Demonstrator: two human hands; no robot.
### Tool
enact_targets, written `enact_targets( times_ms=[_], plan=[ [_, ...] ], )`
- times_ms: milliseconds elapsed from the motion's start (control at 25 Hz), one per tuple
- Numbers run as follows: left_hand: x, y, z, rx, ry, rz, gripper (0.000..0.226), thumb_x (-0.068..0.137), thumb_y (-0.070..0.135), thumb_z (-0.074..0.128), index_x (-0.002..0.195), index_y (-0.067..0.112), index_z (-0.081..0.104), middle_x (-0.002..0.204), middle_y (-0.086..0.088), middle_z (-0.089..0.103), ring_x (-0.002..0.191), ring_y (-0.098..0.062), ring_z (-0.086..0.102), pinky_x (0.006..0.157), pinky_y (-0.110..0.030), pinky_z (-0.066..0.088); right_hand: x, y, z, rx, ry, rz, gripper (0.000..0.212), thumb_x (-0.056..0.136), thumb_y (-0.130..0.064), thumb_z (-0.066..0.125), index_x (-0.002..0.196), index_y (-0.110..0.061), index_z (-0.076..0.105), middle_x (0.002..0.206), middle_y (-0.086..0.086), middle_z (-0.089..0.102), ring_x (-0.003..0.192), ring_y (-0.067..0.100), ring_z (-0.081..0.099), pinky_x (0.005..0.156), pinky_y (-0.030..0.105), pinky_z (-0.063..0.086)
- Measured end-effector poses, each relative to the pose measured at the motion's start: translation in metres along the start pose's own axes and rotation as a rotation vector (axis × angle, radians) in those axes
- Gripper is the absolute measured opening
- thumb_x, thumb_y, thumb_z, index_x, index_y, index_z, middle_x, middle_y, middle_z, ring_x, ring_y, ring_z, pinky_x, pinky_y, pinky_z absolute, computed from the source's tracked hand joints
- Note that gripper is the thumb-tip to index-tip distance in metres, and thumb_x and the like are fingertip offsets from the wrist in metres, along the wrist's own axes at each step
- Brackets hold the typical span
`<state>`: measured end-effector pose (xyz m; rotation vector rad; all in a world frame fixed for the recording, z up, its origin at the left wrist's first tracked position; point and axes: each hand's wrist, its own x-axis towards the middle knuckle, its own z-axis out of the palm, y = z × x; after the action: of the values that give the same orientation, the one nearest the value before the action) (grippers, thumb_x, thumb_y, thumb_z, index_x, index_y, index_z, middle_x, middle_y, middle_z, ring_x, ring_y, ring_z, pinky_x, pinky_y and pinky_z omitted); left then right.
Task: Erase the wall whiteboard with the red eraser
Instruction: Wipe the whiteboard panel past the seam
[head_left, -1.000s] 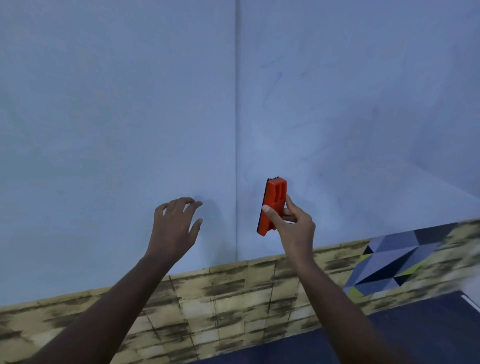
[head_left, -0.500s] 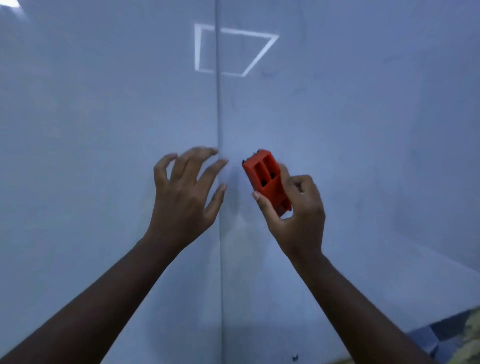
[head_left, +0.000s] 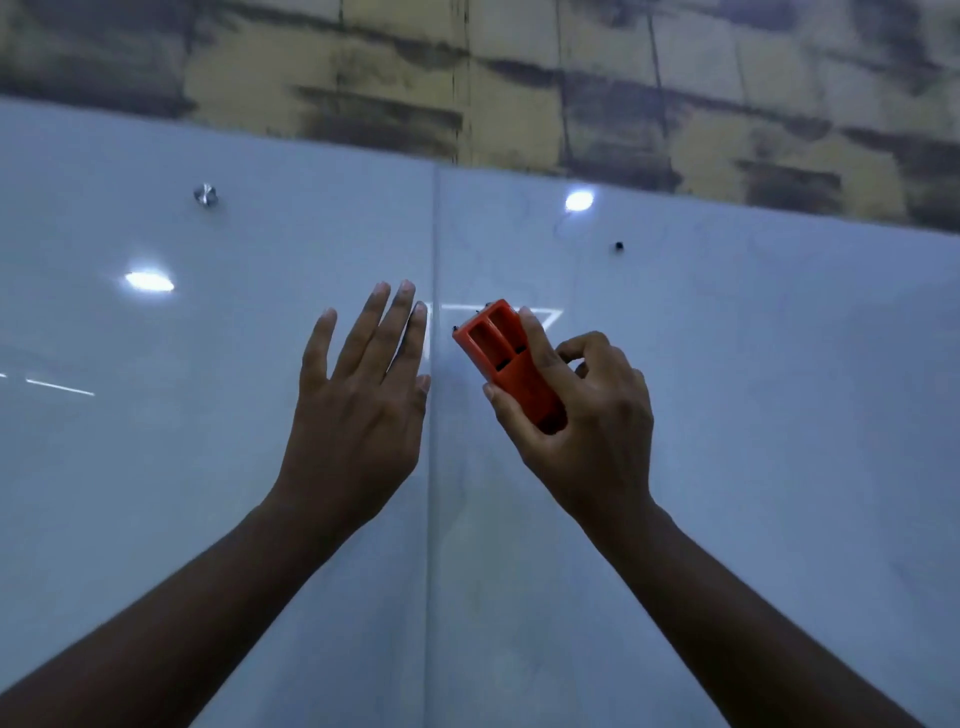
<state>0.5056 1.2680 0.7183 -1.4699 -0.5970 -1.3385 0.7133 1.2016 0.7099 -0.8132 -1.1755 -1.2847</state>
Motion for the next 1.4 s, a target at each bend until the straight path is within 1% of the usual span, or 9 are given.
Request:
enact_targets(
  times_ms=[200, 280, 440, 600, 840, 1000, 1120, 1240, 1400],
  plan=[
    [0.059, -0.003, 0.011, 0.030, 0.075, -0.082, 0.057, 0.112, 0.028, 0.025, 0.159, 0.000, 0.041, 0.169, -0.016, 0.035, 0.160, -0.030, 0.028, 0.126, -0.060, 0.025, 0.063, 0.025, 0.014, 0.000, 0.069, -0.099, 0.068, 0.091, -0.057, 0.067, 0.149, -0.023, 0.055, 0.096, 0.004, 0.058, 0.080, 0.019, 0.052, 0.068, 0.037, 0.046],
    [0.077, -0.002, 0.023, 0.036, 0.070, -0.123, 0.058, 0.112, 0.028, 0.024, 0.159, 0.000, 0.041, 0.169, -0.016, 0.036, 0.159, -0.031, 0.029, 0.126, -0.060, 0.025, 0.085, 0.041, 0.019, -0.021, 0.058, -0.119, 0.068, 0.092, -0.058, 0.066, 0.148, -0.021, 0.056, 0.095, 0.006, 0.059, 0.081, 0.021, 0.053, 0.068, 0.039, 0.049],
    [0.070, 0.002, 0.049, -0.009, 0.036, -0.234, 0.059, 0.112, 0.030, 0.023, 0.158, -0.002, 0.041, 0.166, -0.019, 0.039, 0.156, -0.036, 0.036, 0.125, -0.058, 0.027, 0.112, 0.072, 0.021, -0.029, 0.057, -0.045, 0.067, 0.091, -0.059, 0.064, 0.144, -0.018, 0.059, 0.094, 0.009, 0.061, 0.081, 0.021, 0.056, 0.070, 0.037, 0.053],
    [0.035, 0.001, 0.052, 0.005, 0.020, -0.163, 0.057, 0.113, 0.027, 0.024, 0.162, 0.001, 0.036, 0.170, -0.013, 0.033, 0.160, -0.029, 0.029, 0.129, -0.052, 0.023, 0.113, 0.081, 0.025, -0.022, 0.079, -0.049, 0.068, 0.088, -0.059, 0.066, 0.142, -0.017, 0.061, 0.090, 0.008, 0.057, 0.075, 0.019, 0.053, 0.067, 0.031, 0.047],
    [0.035, 0.001, 0.050, 0.015, 0.049, -0.163, 0.055, 0.112, 0.024, 0.027, 0.161, 0.003, 0.038, 0.170, -0.011, 0.035, 0.159, -0.026, 0.031, 0.131, -0.042, 0.017, 0.118, 0.089, 0.031, -0.023, 0.056, 0.007, 0.068, 0.090, -0.059, 0.066, 0.144, -0.017, 0.058, 0.095, 0.009, 0.057, 0.079, 0.020, 0.056, 0.068, 0.034, 0.053],
    [0.034, 0.001, 0.051, 0.000, 0.063, -0.165, 0.055, 0.111, 0.024, 0.028, 0.161, 0.002, 0.040, 0.169, -0.013, 0.037, 0.158, -0.028, 0.034, 0.129, -0.048, 0.022, 0.105, 0.088, 0.044, -0.045, 0.026, 0.001, 0.068, 0.091, -0.058, 0.067, 0.144, -0.017, 0.058, 0.092, 0.008, 0.053, 0.078, 0.019, 0.053, 0.059, 0.032, 0.053],
    [0.033, 0.001, 0.054, 0.005, 0.068, -0.174, 0.056, 0.111, 0.025, 0.026, 0.160, 0.002, 0.039, 0.169, -0.013, 0.037, 0.157, -0.029, 0.035, 0.127, -0.052, 0.026, 0.106, 0.076, 0.057, -0.046, 0.086, 0.085, 0.068, 0.089, -0.056, 0.069, 0.144, -0.016, 0.059, 0.091, 0.006, 0.049, 0.076, 0.017, 0.049, 0.059, 0.029, 0.050],
    [0.032, 0.003, 0.055, 0.022, 0.073, -0.184, 0.056, 0.110, 0.024, 0.025, 0.161, 0.003, 0.038, 0.168, -0.014, 0.037, 0.157, -0.030, 0.035, 0.126, -0.054, 0.028, 0.120, 0.060, 0.071, -0.061, 0.157, 0.239, 0.067, 0.089, -0.055, 0.071, 0.143, -0.016, 0.059, 0.090, 0.006, 0.049, 0.077, 0.019, 0.051, 0.064, 0.036, 0.056],
    [0.032, 0.004, 0.057, 0.013, 0.079, -0.181, 0.056, 0.108, 0.021, 0.033, 0.160, 0.003, 0.041, 0.168, -0.015, 0.038, 0.158, -0.030, 0.033, 0.125, -0.058, 0.032, 0.141, 0.026, 0.087, -0.039, 0.178, 0.376, 0.069, 0.091, -0.056, 0.069, 0.145, -0.015, 0.058, 0.098, 0.008, 0.057, 0.087, 0.022, 0.059, 0.075, 0.042, 0.061]
  ],
)
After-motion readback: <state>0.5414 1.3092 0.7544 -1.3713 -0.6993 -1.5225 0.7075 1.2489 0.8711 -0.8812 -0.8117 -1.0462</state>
